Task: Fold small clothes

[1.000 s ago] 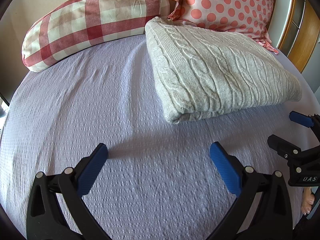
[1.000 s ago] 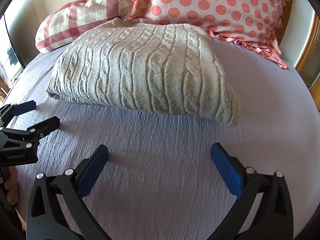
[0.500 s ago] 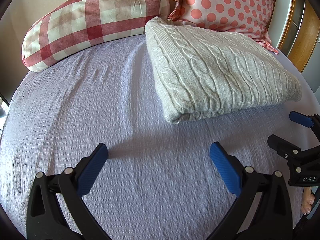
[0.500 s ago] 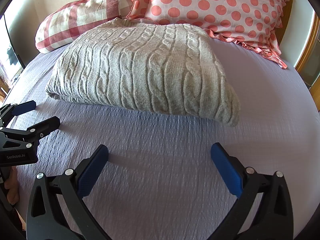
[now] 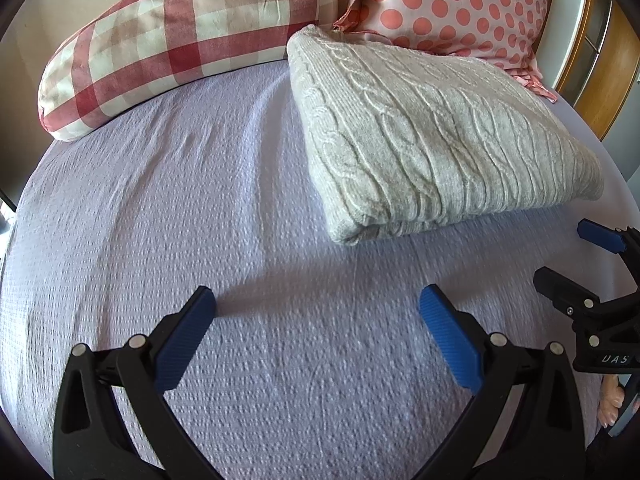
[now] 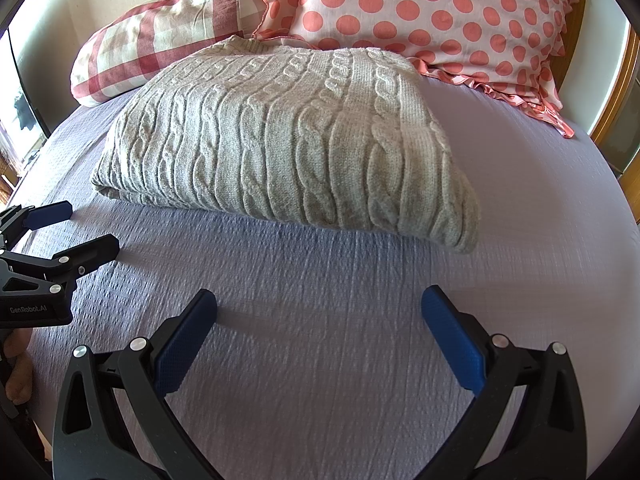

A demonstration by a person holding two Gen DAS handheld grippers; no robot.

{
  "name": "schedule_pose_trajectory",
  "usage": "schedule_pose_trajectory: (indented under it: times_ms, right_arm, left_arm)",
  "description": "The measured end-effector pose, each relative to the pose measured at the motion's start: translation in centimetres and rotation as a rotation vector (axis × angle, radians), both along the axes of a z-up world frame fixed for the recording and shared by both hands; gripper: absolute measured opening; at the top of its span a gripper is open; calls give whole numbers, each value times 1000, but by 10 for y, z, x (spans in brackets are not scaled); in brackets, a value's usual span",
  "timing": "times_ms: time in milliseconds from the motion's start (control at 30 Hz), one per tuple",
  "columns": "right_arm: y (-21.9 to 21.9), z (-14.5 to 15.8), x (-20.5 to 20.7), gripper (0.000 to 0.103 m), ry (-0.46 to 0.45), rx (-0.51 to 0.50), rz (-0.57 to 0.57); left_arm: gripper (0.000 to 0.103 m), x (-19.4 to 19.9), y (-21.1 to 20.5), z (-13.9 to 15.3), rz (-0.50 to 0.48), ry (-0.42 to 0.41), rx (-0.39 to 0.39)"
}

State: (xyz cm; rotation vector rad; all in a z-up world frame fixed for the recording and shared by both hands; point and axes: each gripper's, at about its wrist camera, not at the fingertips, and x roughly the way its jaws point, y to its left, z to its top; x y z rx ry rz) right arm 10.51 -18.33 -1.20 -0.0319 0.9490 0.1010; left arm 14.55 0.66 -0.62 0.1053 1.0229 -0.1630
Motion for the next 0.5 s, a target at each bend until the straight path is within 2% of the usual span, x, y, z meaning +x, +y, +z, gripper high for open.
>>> schedule_pose_trajectory:
  times_ms: [500]
  right_arm:
    - [0, 0, 0, 102, 0, 0, -1]
  left_arm:
    - [101, 9, -3, 0, -18, 80, 17]
